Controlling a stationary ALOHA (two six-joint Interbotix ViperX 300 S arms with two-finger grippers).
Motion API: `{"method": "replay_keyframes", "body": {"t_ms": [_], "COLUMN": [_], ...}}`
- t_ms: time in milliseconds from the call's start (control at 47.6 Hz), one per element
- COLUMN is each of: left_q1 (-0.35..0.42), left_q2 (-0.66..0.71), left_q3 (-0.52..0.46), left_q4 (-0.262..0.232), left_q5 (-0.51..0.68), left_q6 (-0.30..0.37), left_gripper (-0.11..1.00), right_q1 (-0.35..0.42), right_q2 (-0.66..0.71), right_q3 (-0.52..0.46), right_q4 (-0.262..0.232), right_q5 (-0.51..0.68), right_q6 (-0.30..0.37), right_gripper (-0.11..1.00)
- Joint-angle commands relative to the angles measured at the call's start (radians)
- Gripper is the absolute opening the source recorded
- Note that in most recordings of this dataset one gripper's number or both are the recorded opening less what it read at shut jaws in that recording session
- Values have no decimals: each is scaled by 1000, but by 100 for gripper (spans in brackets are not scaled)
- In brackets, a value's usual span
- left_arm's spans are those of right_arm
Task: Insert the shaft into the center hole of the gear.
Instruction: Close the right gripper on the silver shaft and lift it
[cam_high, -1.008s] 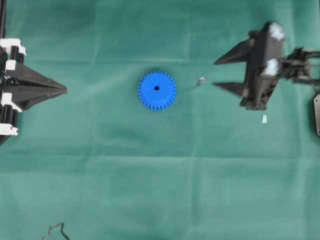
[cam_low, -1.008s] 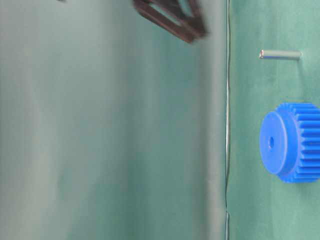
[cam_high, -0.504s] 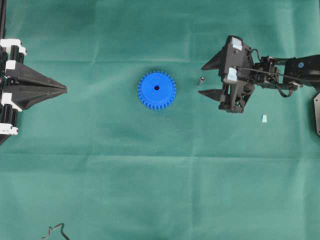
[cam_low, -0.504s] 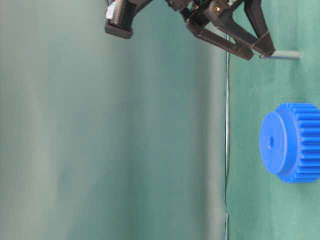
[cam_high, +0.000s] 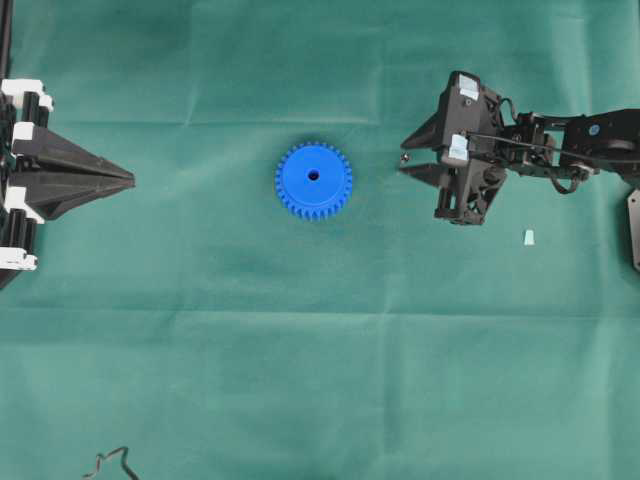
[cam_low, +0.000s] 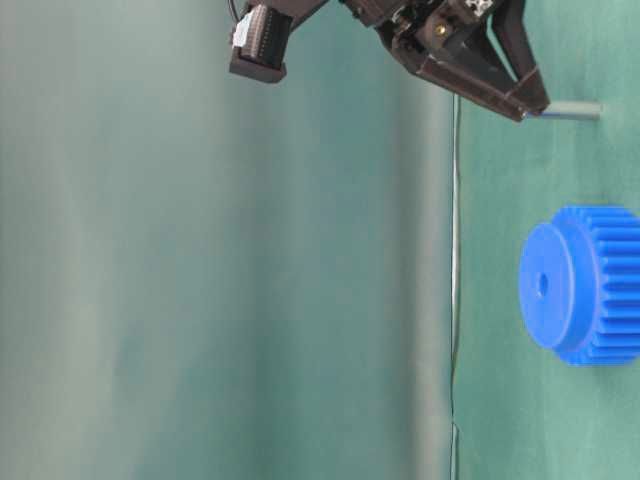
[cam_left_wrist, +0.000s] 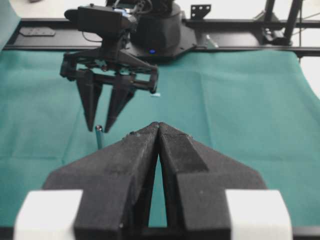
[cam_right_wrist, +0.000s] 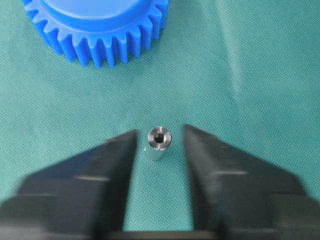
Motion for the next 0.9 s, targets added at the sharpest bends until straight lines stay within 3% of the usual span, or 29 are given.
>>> {"method": "replay_keyframes", "body": {"t_ms": [0,42,378,651,882], "left_q1": [0,0,0,0,0], "left_q2": [3,3,3,3,3], "left_q3": [-26,-26,-26,-28,-28], "left_q4": [3,3,3,3,3], "left_q5": [-3,-2,8,8,8], "left_q6": [0,0,-2,-3,-3], "left_gripper": [2,2,2,2,2], "right_q1": [0,0,-2,0,0], "right_q2": [-11,-11,-78,-247,-288], "right_q3": [-18,-18,-26,-61,-74], "right_q4": [3,3,2,0,-2], "right_q5": [-11,-9,28,196,259], "right_q6": [2,2,-2,-2,-2], "right_gripper": [23,17,17,17,17]}}
